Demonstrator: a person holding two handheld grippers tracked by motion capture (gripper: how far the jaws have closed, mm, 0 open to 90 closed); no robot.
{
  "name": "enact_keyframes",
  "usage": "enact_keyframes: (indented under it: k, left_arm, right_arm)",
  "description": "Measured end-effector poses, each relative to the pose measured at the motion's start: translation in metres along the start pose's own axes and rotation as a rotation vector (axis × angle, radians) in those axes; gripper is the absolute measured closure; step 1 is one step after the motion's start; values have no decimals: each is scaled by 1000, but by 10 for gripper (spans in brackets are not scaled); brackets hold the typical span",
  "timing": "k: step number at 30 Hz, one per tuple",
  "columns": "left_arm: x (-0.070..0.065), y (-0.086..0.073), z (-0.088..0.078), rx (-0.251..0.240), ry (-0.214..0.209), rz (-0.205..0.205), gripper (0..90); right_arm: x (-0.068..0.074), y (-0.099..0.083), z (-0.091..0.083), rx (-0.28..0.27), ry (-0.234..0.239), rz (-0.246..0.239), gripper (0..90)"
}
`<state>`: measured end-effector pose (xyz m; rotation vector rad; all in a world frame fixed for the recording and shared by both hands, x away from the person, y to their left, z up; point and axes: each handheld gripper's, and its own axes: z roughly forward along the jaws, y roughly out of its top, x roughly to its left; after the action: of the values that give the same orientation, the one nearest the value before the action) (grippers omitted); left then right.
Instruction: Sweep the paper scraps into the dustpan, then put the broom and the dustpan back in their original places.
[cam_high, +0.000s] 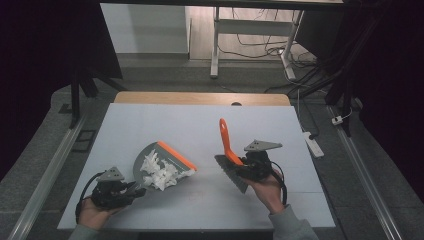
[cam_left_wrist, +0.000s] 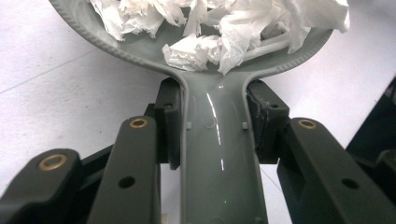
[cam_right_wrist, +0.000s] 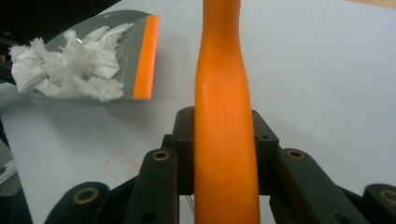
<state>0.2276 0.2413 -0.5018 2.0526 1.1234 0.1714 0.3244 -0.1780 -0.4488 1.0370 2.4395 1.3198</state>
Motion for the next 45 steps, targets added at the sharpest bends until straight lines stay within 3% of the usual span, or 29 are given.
enact_keyframes:
  k: [16, 25, 36, 45]
  left_arm:
    - [-8, 9, 7, -20, 84, -74, 613]
    - [-3, 14, 19, -29, 172, -165, 613]
    - [7, 21, 37, -47, 247, -250, 613]
    - [13, 18, 43, -71, 322, -341, 613]
  right_arm:
    - [-16, -18, -15, 18, -9, 18, 700]
    - [-23, -24, -24, 17, -3, 23, 700]
    - [-31, -31, -30, 36, -1, 34, 700]
    - [-29, -33, -33, 49, 22, 48, 699]
